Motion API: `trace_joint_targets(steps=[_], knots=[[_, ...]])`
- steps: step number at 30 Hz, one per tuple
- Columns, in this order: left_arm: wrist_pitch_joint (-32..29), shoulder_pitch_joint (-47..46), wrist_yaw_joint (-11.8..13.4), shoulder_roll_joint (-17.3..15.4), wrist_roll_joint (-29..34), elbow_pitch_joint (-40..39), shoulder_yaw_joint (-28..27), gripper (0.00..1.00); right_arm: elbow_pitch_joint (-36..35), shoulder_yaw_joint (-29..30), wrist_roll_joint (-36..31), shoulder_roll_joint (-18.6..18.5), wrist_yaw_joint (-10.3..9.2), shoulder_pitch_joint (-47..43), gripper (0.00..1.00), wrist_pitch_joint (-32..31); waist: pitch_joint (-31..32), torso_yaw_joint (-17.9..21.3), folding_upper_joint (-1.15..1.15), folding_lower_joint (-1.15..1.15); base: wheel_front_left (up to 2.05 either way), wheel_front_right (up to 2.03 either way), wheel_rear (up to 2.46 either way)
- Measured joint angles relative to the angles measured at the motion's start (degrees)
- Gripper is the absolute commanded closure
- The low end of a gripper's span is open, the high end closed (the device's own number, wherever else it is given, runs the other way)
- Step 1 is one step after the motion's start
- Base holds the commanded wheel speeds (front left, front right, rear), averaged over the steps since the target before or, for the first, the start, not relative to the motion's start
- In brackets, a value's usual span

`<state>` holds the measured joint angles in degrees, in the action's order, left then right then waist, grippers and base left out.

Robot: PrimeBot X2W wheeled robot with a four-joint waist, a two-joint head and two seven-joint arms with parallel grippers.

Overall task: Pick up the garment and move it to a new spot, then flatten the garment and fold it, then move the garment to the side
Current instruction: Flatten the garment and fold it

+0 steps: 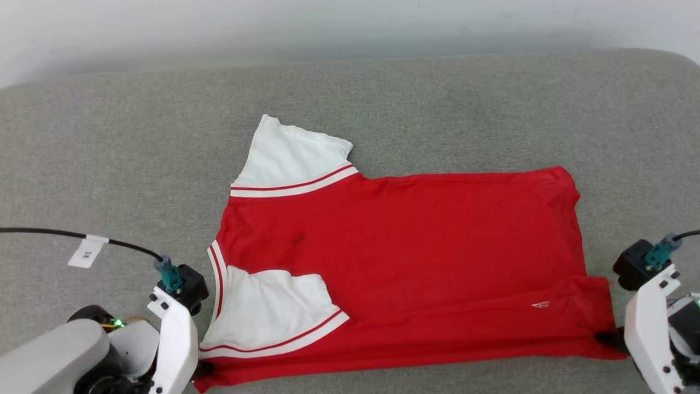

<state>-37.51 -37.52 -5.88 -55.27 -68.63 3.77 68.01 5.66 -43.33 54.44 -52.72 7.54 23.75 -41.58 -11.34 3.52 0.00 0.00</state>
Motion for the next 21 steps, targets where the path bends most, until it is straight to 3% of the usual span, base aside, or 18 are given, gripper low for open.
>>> trace_joint_targets(steps=[1, 2, 3, 4, 11, 15, 19, 21], knots=[[0.45, 0.42, 0.42, 0.33, -0.21, 0.37, 0.05, 1.0, 0.78, 0.0, -0.25, 0.78, -0.01, -0.39, 1.0, 0.46, -0.15, -0.01, 0.0, 0.0, 0.0, 0.0, 0.0], [0.76, 0.76, 0.54, 0.74, -0.19, 0.94, 0.12, 1.0, 1.82, 0.01, -0.75, 1.62, -0.01, -0.6, 0.71, 0.93, -0.28, -0.02, 0.0, 0.0, 0.0, 0.0, 0.0], [1.18, 0.86, 0.86, 1.21, -0.05, 1.54, 0.18, 0.51, 2.6, 0.01, -1.2, 2.29, -0.01, -0.69, 0.27, 1.33, -0.36, -0.06, 0.0, 0.0, 0.0, 0.0, 0.0], [2.13, 0.86, 0.88, 1.64, 0.75, 1.94, 0.13, 0.0, 3.5, 0.2, -1.65, 2.94, 0.0, -0.83, 0.0, 1.99, -0.38, -0.11, 0.0, 0.0, 0.0, 0.0, 0.0], [4.56, -0.37, 0.76, 1.01, 0.98, 2.46, -1.81, 0.0, 3.93, 3.49, -3.79, 4.37, -0.02, -1.14, 0.0, 8.29, 0.82, -0.39, 0.0, 0.0, 0.0, 0.0, 0.0], [10.01, -3.5, 0.87, -0.67, 1.96, 1.8, -6.03, 0.0, 1.49, 8.72, -9.12, 4.92, -0.02, -0.97, 0.0, 18.04, 1.93, -0.2, 0.0, 0.0, 0.0, 0.0, 0.0], [16.19, -6.17, 1.75, -1.07, 6.55, 3.94, -8.32, 0.0, -0.03, 16.35, -14.99, 9.2, -0.03, -0.79, 0.0, 27.76, 2.06, 0.86, 0.0, 0.0, 0.0, 0.0, 0.0], [19.23, -7.15, 3.46, -0.53, 7.99, 5.8, -9.69, 0.0, -1.33, 20.58, -19.14, 11.88, -0.02, -1.17, 0.0, 32.61, 1.89, 1.46, 0.0, 0.0, 0.0, 0.0, 0.0]])
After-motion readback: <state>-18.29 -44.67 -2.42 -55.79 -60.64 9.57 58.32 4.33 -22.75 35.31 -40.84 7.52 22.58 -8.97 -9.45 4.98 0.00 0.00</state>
